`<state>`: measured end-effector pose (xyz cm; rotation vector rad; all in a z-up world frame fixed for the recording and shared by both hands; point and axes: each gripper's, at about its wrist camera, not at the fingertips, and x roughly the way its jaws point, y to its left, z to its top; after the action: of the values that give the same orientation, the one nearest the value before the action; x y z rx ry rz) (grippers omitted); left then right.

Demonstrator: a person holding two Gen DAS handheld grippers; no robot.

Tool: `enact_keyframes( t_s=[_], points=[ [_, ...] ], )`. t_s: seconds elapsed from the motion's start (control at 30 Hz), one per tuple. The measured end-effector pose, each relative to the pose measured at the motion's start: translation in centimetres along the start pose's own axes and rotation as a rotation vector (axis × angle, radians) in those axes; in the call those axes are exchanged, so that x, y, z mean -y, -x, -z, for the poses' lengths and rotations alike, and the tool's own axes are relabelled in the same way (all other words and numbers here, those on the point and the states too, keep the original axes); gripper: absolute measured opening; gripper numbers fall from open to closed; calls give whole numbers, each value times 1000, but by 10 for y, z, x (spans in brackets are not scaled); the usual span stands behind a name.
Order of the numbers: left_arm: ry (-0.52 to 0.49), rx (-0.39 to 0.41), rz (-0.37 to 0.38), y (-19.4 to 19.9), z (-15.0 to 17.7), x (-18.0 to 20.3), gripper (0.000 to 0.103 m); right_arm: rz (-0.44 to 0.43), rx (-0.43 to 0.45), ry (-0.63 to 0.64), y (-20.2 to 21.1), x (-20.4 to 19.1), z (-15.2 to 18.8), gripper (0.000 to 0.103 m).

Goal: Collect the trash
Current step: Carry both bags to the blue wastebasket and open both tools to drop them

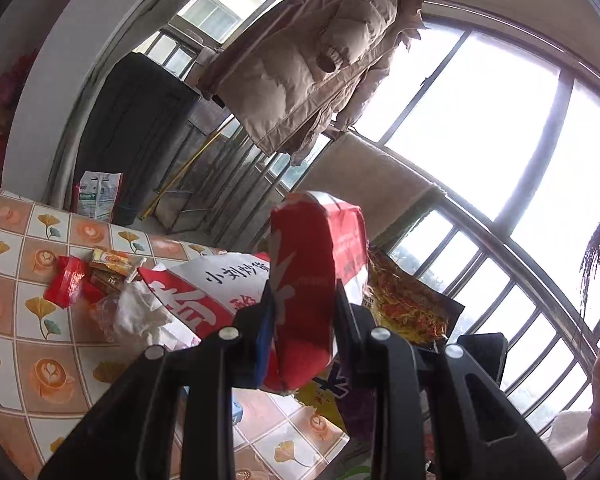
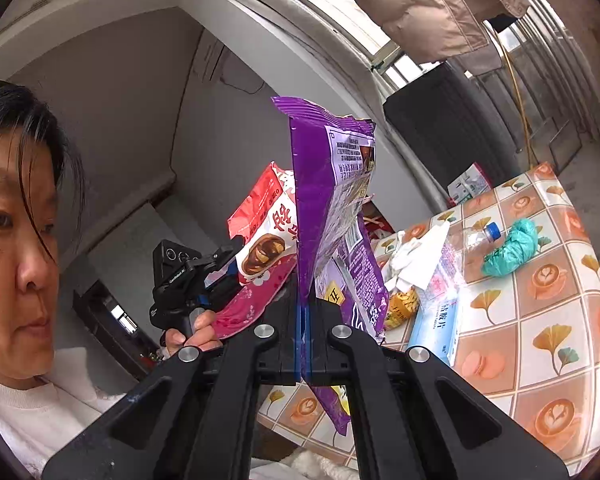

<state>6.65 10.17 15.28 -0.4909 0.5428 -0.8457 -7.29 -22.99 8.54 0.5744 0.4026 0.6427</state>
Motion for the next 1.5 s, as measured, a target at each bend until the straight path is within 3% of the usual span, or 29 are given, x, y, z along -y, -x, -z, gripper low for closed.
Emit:
enact_keyframes(
  t_s=[0.07,0.17,0.27,0.4,0.57,0.77,0.93,1.07,1.1,1.13,1.2,1.3,1.4,1.5],
  points=[
    [-41,-62,1,-45,-8,18,26,105,98,8,20,7,-8,0],
    [-96,-166,60,-121,-11,50,26,303,202,40,41,18,-13,0],
    [-149,-272,68,-201,2,81,26,505,259,29,58,38,-15,0],
    [-152,-447,51,-302,36,103,26,673,307,-43,78,79,-8,0],
    [-168,-652,4,-421,107,116,26,801,310,-172,93,157,4,0],
    [-169,-853,-100,-527,185,104,26,867,293,-404,110,255,27,0],
    [-206,-955,-176,-585,230,90,26,888,248,-529,113,318,48,0],
    [-150,-1002,-210,-624,247,71,31,887,188,-668,110,371,67,5],
    [-124,-1018,-207,-629,252,66,44,911,157,-692,108,382,73,13],
    [-102,-1031,-213,-634,259,64,52,922,128,-716,107,392,80,31],
    [-84,-1031,-228,-638,263,59,54,948,87,-769,106,408,93,58],
    [-78,-1028,-225,-637,265,56,56,981,61,-812,111,417,104,59],
    [-86,-1005,-211,-629,260,65,58,1027,100,-792,123,412,107,60],
    [-103,-941,-199,-616,237,73,61,1186,123,-820,139,408,119,64]
  ],
)
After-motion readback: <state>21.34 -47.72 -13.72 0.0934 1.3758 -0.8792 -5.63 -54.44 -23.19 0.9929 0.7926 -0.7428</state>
